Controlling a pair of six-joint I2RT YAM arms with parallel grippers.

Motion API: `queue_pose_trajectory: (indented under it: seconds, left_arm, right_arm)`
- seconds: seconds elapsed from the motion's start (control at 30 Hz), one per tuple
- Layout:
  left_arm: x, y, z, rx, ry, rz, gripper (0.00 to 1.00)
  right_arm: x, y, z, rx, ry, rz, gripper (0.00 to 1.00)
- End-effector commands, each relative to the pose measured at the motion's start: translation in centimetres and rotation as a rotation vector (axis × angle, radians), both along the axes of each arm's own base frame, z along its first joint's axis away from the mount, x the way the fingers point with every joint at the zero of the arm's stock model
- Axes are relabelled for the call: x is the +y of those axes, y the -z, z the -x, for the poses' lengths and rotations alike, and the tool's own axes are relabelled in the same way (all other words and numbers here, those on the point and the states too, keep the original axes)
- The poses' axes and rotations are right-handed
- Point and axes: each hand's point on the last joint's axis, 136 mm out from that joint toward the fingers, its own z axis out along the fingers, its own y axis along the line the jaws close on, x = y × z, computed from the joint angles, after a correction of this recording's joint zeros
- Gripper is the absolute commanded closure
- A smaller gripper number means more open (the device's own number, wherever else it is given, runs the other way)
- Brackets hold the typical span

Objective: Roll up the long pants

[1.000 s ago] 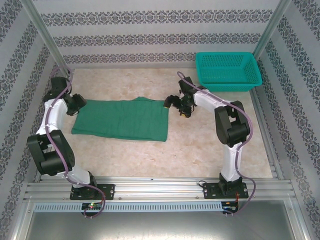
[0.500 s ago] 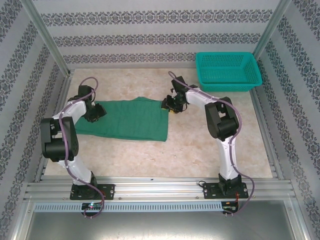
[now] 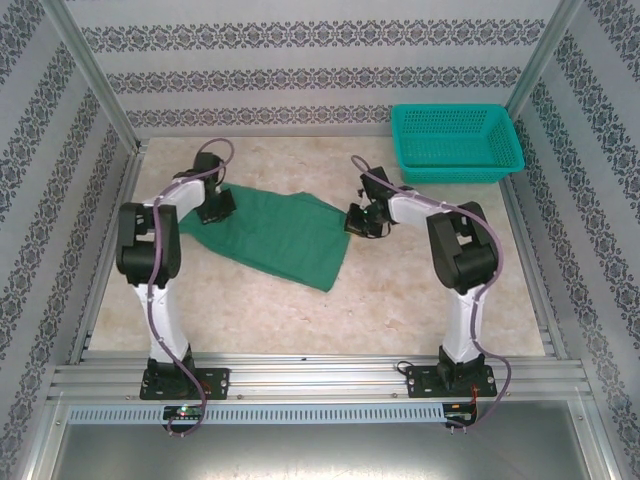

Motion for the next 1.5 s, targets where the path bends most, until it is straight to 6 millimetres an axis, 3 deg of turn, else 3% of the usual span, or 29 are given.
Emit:
queue_pose_trajectory:
  seconds: [0.0, 0.2, 0.4, 0.57, 0.7, 0.73, 0.77, 0.8, 0.83, 0.87, 0.9, 1.0, 1.1, 1.17, 1.23, 1.3, 1.37, 1.47]
  left_arm:
    - [-3.0, 3.1, -0.2, 0.109, 0.104, -0.044, 1.0]
    - [-7.8, 0.6, -5.8, 0.03, 0.179, -0.011, 1.0]
    - [-11.3, 0.2, -10.1, -0.042, 0.23, 0.043, 0.97]
    - [-13.0, 0.4, -11.4, -0.094, 0.238, 0.122, 0.95]
    - [-14.2, -0.9, -11.3, -0.119, 0.275, 0.134, 0.86]
    - [-14.6, -1.8, -11.3, -0.143, 0.297, 0.116, 0.83]
    - [-14.9, -2.9, -11.3, -0.173, 0.321, 0.08, 0.78]
    - [-15.3, -4.2, -11.2, -0.214, 0.346, 0.038, 0.7]
    - [-15.5, -5.9, -11.3, -0.262, 0.361, -0.001, 0.55]
    - [-15.9, -7.7, -11.1, -0.32, 0.371, -0.05, 0.32]
    - [-16.2, -9.7, -11.0, -0.386, 0.383, -0.083, 0.0]
    - [-16.1, -14.9, -10.1, -0.501, 0.355, -0.118, 0.0]
    - [-15.7, -17.7, -8.9, -0.528, 0.312, -0.087, 0.0]
    - [-17.1, -18.8, -7.6, -0.581, 0.387, -0.002, 0.0]
    - [-17.3, -18.7, -5.6, -0.606, 0.384, 0.055, 0.0]
    - [-16.7, -18.0, -2.5, -0.456, 0.404, 0.092, 0.0]
    - [-17.8, -17.2, 1.2, -0.404, 0.552, 0.088, 0.0]
    - [-17.4, -16.1, 7.2, -0.353, 0.69, -0.11, 0.0]
  right_arm:
    - [-1.7, 1.3, 4.6, 0.074, 0.011, 0.058, 1.0]
    - [-0.1, 1.1, 10.0, 0.103, -0.061, 0.089, 1.0]
    - [4.1, 0.6, 14.4, 0.127, -0.222, 0.129, 1.0]
    - [6.5, -0.1, 17.2, 0.126, -0.326, 0.162, 1.0]
    - [5.4, -2.0, 17.5, 0.072, -0.362, 0.256, 1.0]
    - [4.7, -2.6, 17.4, 0.05, -0.351, 0.291, 0.93]
    - [4.0, -3.6, 17.2, 0.006, -0.341, 0.32, 0.65]
    - [3.3, -4.8, 16.9, -0.067, -0.322, 0.352, 0.05]
    - [2.9, -5.9, 16.7, -0.14, -0.313, 0.363, 0.02]
    - [2.7, -7.0, 16.6, -0.218, -0.308, 0.351, 0.02]
    - [2.7, -8.0, 16.5, -0.269, -0.303, 0.32, 0.02]
    - [1.7, -9.7, 15.6, -0.349, -0.227, 0.286, 0.02]
    - [1.0, -9.5, 14.5, -0.382, -0.223, 0.338, 0.02]
    - [1.3, -9.2, 14.1, -0.374, -0.256, 0.361, 0.02]
    - [1.0, -9.3, 13.3, -0.363, -0.246, 0.416, 0.02]
    - [0.2, -9.7, 12.2, -0.369, -0.213, 0.46, 0.02]
    - [-0.5, -9.5, 11.4, -0.378, -0.184, 0.443, 0.02]
    - [-3.5, -8.3, 10.0, -0.303, -0.055, 0.414, 0.02]
